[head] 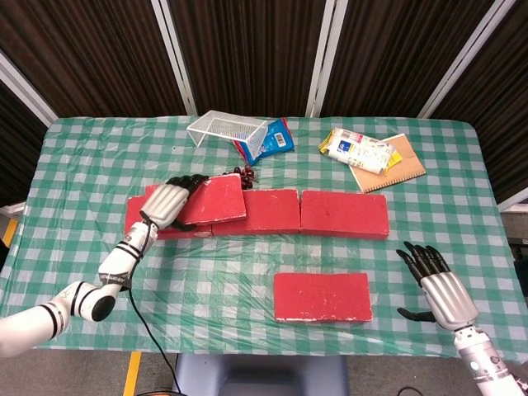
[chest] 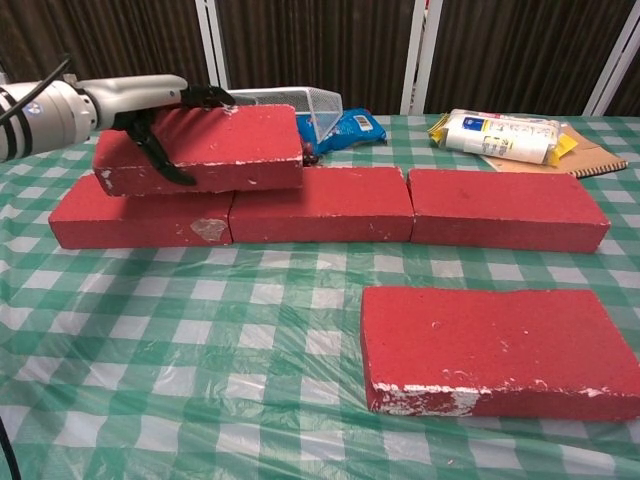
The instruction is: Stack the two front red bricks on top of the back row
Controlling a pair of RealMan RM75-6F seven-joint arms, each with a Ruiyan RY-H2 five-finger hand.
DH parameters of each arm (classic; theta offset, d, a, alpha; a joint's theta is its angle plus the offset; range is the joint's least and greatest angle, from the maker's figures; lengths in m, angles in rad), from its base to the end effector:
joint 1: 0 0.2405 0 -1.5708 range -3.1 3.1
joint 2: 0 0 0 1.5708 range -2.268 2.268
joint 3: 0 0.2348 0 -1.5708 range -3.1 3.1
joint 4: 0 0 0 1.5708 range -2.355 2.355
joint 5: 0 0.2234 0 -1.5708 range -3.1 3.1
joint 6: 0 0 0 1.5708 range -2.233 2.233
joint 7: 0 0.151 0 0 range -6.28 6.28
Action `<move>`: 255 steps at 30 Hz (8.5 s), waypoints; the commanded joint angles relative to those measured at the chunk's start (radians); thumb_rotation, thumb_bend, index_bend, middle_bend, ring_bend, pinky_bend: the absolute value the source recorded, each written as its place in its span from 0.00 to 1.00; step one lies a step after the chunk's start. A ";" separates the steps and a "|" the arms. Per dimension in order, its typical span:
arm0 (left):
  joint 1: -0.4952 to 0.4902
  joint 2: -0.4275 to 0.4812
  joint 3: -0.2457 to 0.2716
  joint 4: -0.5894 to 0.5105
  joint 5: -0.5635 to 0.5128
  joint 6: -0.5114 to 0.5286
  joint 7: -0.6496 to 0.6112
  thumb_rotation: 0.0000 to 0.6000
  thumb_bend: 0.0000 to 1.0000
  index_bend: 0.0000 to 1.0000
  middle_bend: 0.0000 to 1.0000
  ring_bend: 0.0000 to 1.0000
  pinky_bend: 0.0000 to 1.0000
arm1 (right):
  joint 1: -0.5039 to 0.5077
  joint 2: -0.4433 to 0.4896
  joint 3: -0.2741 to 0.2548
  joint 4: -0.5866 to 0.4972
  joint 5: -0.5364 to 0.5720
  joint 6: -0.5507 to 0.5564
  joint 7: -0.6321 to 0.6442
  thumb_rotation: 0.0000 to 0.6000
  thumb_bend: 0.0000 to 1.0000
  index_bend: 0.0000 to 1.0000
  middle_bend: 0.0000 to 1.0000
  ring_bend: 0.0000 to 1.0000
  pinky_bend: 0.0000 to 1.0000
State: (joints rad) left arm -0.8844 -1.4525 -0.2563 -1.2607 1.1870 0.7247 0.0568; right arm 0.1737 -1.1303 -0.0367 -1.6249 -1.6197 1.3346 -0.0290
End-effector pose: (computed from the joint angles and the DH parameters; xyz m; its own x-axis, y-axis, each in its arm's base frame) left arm -0.1254 0.4183 0.0111 0.4524 0.2583 0.8536 0.8537 -0.4023 -0.3307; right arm -0.2772 -0.1878 0.0935 0.4400 -0.1946 0.8767 -0.8915 -0.2119 0.4004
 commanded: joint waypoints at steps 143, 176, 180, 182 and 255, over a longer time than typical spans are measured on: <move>0.520 0.103 0.253 -0.057 0.206 0.462 -0.039 1.00 0.23 0.00 0.00 0.00 0.03 | 0.561 -0.156 0.345 0.199 0.281 -0.514 0.045 1.00 0.11 0.60 0.45 0.33 0.47; 0.520 0.080 0.233 -0.031 0.202 0.425 -0.017 1.00 0.23 0.00 0.00 0.00 0.03 | 0.715 -0.308 0.216 0.551 0.173 -0.621 0.385 1.00 0.11 0.57 0.45 0.33 0.47; 0.520 0.080 0.232 -0.030 0.201 0.422 -0.017 1.00 0.23 0.00 0.00 0.00 0.03 | 0.731 -0.332 0.213 0.572 0.184 -0.641 0.389 1.00 0.11 0.56 0.45 0.33 0.47; 0.520 0.080 0.231 -0.029 0.201 0.420 -0.018 1.00 0.23 0.00 0.00 0.00 0.03 | 0.739 -0.342 0.212 0.581 0.191 -0.651 0.388 1.00 0.11 0.54 0.45 0.33 0.46; 0.579 0.108 0.223 -0.102 0.291 0.603 0.047 1.00 0.26 0.00 0.00 0.00 0.03 | 0.147 -0.099 -0.010 0.202 0.177 0.087 0.068 1.00 0.07 0.00 0.00 0.00 0.00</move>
State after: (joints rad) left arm -0.3179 -1.3406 -0.0264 -1.3588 1.4702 1.3007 0.0814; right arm 0.4750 -1.2079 0.0101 -1.3998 -1.4342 1.2385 0.1566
